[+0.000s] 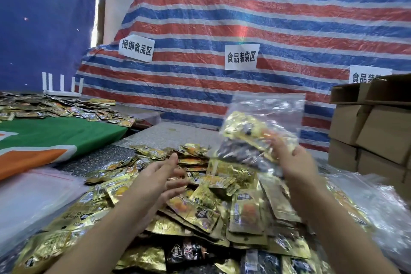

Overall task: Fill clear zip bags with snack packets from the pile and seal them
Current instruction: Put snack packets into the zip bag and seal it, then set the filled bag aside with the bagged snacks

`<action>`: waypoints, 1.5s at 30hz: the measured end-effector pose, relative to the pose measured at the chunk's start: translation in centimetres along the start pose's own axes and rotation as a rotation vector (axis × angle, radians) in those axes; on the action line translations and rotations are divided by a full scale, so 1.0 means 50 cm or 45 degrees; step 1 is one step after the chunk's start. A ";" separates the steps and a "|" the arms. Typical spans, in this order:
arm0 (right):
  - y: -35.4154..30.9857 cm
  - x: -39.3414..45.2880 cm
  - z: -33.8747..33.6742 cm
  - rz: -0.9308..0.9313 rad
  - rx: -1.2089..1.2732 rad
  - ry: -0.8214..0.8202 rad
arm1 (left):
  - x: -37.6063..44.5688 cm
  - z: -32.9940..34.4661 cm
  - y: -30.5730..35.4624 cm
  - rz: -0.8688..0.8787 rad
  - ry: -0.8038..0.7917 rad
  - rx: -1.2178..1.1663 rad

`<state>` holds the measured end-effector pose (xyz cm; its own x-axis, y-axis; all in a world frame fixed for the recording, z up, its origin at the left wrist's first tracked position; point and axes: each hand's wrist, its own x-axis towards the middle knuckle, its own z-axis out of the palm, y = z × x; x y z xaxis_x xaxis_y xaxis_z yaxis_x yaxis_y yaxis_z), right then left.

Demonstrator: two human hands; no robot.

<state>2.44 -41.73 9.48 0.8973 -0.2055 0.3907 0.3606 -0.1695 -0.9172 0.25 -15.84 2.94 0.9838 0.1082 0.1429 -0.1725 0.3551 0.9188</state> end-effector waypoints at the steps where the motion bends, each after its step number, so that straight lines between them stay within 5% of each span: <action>1: 0.010 0.026 -0.022 -0.029 -0.037 0.158 | -0.001 0.003 0.000 -0.007 0.009 0.014; 5: 0.074 0.126 -0.113 0.036 -0.311 0.512 | 0.000 0.009 -0.001 -0.036 0.057 0.091; 9: 0.139 0.154 -0.183 0.307 -1.147 0.467 | 0.002 0.009 -0.007 -0.052 0.048 0.160; 13: 0.138 0.154 -0.186 0.332 -1.507 0.519 | 0.004 0.005 -0.009 -0.062 0.033 0.202; 17: 0.120 0.155 -0.168 0.111 -1.827 0.415 | 0.005 0.001 -0.017 -0.051 0.035 0.259; 21: 0.117 0.159 -0.152 -0.148 -1.810 0.130 | 0.008 0.001 -0.022 -0.058 0.046 0.298; 26: 0.130 0.152 -0.138 -0.054 -1.988 -0.135 | 0.008 0.003 -0.028 -0.081 0.030 0.357; 33: 0.098 0.110 -0.103 -0.171 -1.941 0.009 | 0.001 0.010 -0.034 -0.075 -0.001 0.404; 39: 0.034 0.008 0.013 -0.325 -0.951 -0.074 | -0.005 0.012 -0.032 0.015 0.061 0.475; 45: -0.039 -0.076 0.103 -0.375 -0.451 -0.186 | -0.012 0.013 -0.027 0.225 0.182 0.657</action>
<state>-0.36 -35.65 9.39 0.8056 0.0339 0.5916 0.5185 -0.5235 -0.6761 -0.07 -17.00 1.88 0.9195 0.2624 0.2926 -0.2525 -0.1762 0.9514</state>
